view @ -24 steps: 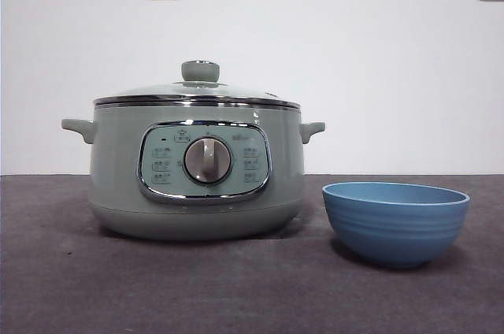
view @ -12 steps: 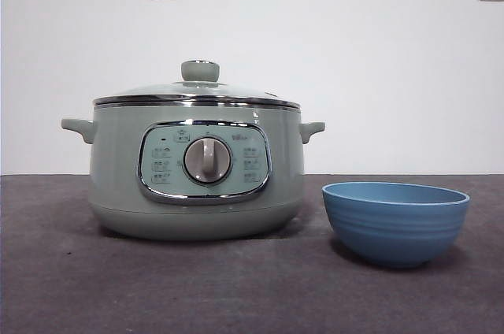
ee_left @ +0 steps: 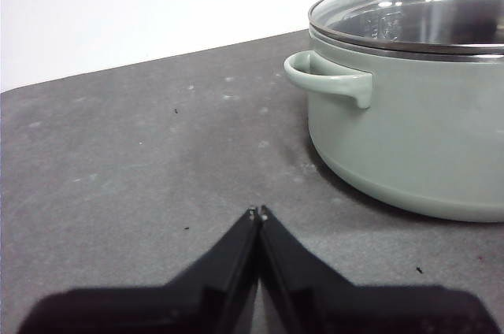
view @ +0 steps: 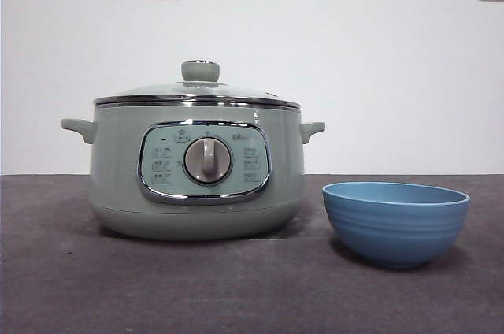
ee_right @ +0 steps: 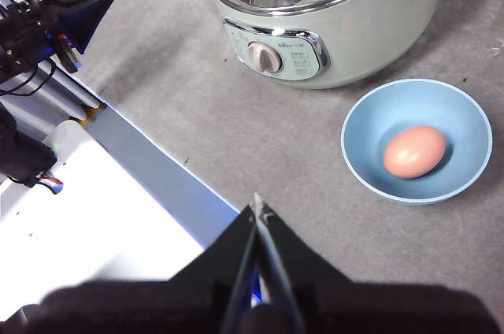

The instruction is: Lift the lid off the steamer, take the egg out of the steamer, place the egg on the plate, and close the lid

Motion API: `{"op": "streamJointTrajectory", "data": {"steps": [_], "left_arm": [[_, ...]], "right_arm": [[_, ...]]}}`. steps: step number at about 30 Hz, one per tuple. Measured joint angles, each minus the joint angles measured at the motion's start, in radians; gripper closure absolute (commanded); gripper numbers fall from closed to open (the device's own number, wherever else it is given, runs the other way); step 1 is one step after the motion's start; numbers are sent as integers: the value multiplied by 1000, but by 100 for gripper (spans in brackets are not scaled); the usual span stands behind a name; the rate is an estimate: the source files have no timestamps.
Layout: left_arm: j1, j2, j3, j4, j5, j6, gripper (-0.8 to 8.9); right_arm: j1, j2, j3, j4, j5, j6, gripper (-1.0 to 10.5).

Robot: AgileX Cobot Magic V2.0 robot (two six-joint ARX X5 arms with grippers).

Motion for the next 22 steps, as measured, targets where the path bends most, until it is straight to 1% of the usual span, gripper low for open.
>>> {"op": "streamJointTrajectory", "data": {"steps": [2, 5, 8, 11, 13, 17, 20, 22], "left_arm": [[0, 0, 0, 0, 0, 0, 816], [0, 0, 0, 0, 0, 0, 816], [0, 0, 0, 0, 0, 0, 817], [0, 0, 0, 0, 0, 0, 817], [0, 0, 0, 0, 0, 0, 817], [0, 0, 0, 0, 0, 0, 817], [0, 0, 0, 0, 0, 0, 816], [0, 0, 0, 0, 0, 0, 816]], "right_arm": [[-3, -4, 0, 2, 11, -14, 946], [-38, -37, 0, 37, 50, -56, 946], [-122, -92, -5, 130, 32, -100, 946], [-230, -172, -48, 231, 26, -112, 946], [-300, -228, -109, 296, 25, -121, 946], [-395, -338, -284, 470, 25, -127, 946], [-418, -432, -436, 614, 29, -127, 946], [-420, -483, -531, 694, 58, -127, 946]]}}
